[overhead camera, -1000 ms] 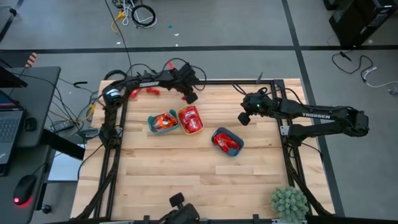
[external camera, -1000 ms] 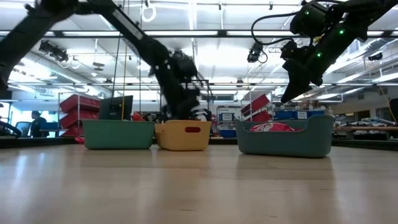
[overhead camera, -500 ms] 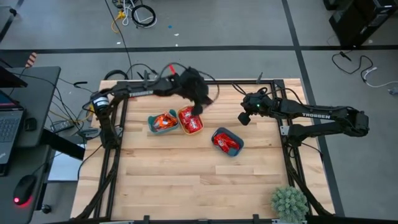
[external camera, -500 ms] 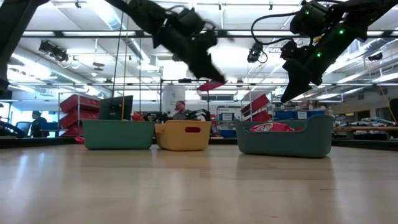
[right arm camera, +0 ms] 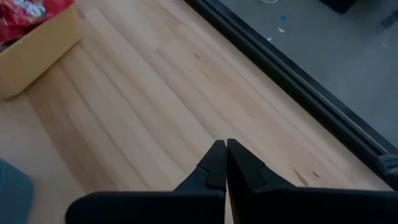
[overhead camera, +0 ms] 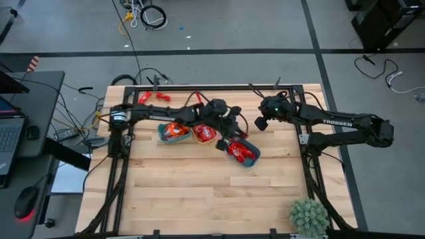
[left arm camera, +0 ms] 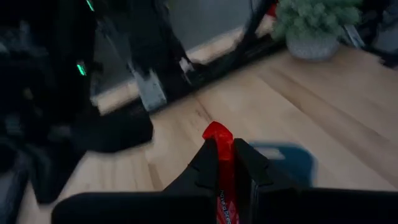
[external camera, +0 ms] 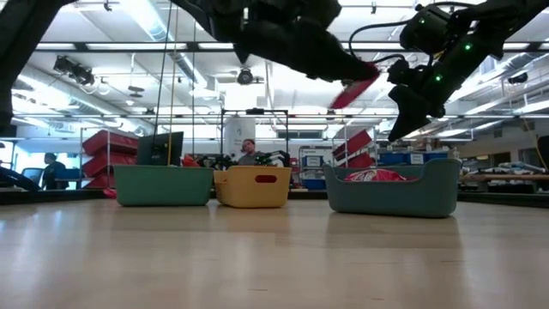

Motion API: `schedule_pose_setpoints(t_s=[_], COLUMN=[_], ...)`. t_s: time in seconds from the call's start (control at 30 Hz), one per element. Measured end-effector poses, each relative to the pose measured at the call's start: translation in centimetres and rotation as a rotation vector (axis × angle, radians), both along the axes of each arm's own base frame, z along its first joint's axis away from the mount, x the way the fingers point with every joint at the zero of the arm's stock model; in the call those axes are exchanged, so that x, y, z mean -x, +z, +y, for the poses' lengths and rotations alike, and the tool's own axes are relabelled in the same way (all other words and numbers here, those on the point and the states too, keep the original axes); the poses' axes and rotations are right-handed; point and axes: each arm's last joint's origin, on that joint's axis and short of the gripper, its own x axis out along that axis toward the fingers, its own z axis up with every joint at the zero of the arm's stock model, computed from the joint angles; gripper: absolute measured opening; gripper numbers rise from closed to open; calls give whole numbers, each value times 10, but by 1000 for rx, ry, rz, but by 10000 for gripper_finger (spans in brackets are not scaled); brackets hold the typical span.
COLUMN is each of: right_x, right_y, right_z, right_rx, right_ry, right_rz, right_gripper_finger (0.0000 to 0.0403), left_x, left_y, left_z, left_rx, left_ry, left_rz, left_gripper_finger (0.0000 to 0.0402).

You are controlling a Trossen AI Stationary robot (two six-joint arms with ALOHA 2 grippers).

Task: Sort candy
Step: Put the dark red candy into the blue bin

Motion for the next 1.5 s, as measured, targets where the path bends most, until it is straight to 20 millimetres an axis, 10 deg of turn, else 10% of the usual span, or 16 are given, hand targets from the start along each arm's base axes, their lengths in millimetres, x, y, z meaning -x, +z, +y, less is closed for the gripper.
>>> schedule_pose_setpoints(t_s=[0.57,1.03,1.23,1.5], right_x=[0,1,3,3], right_y=[1,0,-2,-2], right_z=[-2,-2,-1,-1], right_rx=[11,12,-1,-7], right_ry=[-3,2,2,6], right_rz=[-5,7,33,37], right_gripper_finger=[0,0,0,0], left_x=[-43,-39,-19,43], left_y=[-68,-69,-23,32], left_z=[4,3,5,44], left_rx=[14,14,-64,35], left_ry=[24,40,161,386], left_rz=[26,98,160,358], left_gripper_finger=[28,155,142,8])
